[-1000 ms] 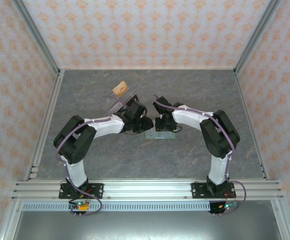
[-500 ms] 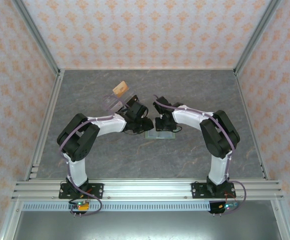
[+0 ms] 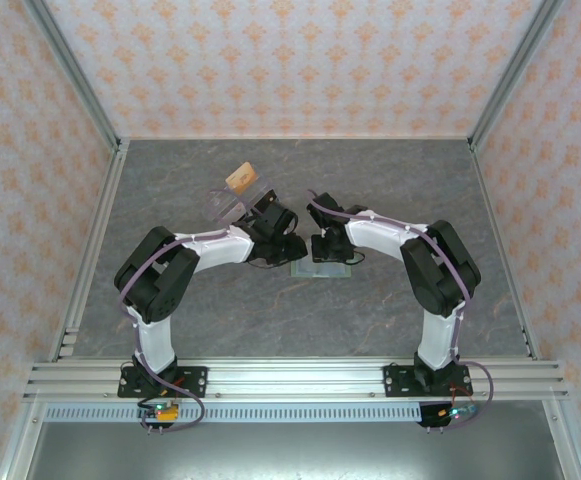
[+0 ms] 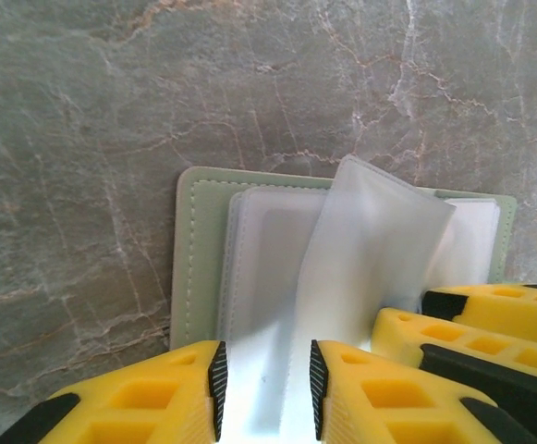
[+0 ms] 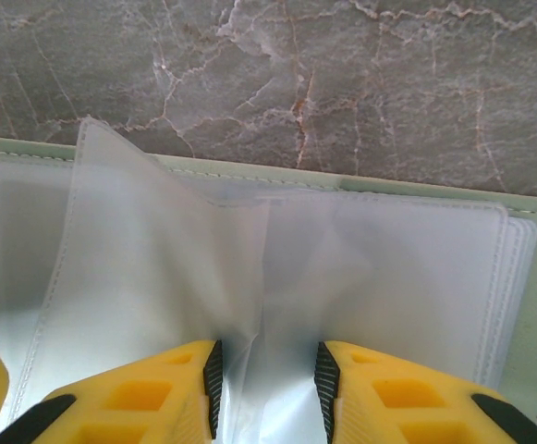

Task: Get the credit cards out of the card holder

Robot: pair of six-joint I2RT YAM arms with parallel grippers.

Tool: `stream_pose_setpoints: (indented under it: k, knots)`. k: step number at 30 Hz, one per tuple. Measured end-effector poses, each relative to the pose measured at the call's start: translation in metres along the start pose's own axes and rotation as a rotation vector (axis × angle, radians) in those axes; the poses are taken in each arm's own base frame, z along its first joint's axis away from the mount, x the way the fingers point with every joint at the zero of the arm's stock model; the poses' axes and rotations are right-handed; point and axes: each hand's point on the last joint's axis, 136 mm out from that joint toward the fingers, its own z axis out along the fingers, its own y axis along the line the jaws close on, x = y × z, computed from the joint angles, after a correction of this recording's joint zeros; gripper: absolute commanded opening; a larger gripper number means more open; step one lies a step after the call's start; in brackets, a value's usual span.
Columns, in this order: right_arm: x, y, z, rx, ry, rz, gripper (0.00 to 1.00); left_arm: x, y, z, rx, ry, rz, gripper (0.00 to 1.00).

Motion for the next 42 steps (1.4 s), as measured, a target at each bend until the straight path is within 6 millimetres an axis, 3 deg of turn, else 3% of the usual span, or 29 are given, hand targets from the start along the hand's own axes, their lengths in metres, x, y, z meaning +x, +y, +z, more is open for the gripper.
stream_pose_setpoints:
  k: [14,20,25,32,37,42]
  knots:
    - [0.000,0.000,0.000,0.000,0.000,0.000,0.35,0.004,0.006,0.006,-0.015,0.018,-0.005,0.24]
    - [0.000,0.000,0.000,0.000,-0.001,0.000,0.35,0.005,0.005,0.006,-0.009,0.027,0.006,0.16]
    - [0.000,0.000,0.000,0.000,0.000,0.000,0.35,0.005,0.004,0.004,-0.010,0.027,0.028,0.01]
    - [0.001,0.003,-0.003,-0.046,-0.015,0.007,0.43,0.004,-0.001,-0.005,-0.006,0.025,0.075,0.00]
    - [0.011,0.005,-0.017,-0.111,-0.028,0.024,0.53,0.003,-0.005,-0.015,-0.008,0.024,0.111,0.00]
    - [0.006,0.006,-0.044,-0.191,-0.107,0.053,0.56,0.002,-0.009,-0.019,-0.004,0.027,0.124,0.00]
